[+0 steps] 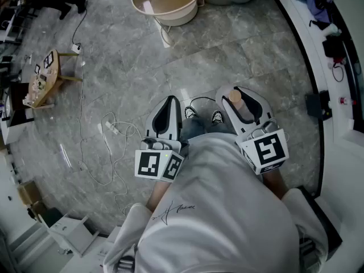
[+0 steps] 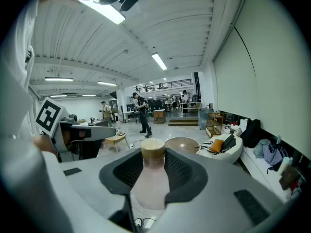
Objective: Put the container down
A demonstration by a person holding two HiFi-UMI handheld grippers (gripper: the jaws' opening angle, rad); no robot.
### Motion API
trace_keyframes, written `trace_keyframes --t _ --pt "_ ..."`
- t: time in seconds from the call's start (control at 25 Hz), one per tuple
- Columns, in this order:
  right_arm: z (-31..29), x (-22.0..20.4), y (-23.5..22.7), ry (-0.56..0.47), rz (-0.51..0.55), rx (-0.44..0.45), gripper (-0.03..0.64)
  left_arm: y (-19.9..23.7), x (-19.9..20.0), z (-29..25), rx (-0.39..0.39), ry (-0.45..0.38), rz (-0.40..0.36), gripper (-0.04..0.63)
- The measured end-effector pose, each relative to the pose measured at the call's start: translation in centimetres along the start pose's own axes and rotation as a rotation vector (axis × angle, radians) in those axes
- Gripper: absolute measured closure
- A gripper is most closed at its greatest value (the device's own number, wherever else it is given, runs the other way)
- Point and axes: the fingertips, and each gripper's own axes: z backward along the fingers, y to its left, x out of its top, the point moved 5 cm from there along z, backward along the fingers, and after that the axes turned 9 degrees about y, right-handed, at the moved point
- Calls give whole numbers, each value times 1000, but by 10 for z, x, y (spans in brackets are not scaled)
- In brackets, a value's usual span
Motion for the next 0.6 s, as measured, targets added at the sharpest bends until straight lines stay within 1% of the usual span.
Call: trace_keyframes --t 0.12,0.24,0.36,0.48,0.6 --pt "11 -10 -17 6 3 0 471 -21 -10 -1 15 1 -19 577" --pt "21 -17 -28 3 2 -9 471 -32 -14 0 31 1 -28 577" --pt "25 -20 -31 -9 7 -7 471 -38 -14 0 34 -11 -36 577" --pt "23 -20 -32 -10 8 10 469 -41 -11 -3 37 -23 -57 577" --pt "17 -16 -34 -16 11 31 469 -39 -8 -8 37 -37 -59 577"
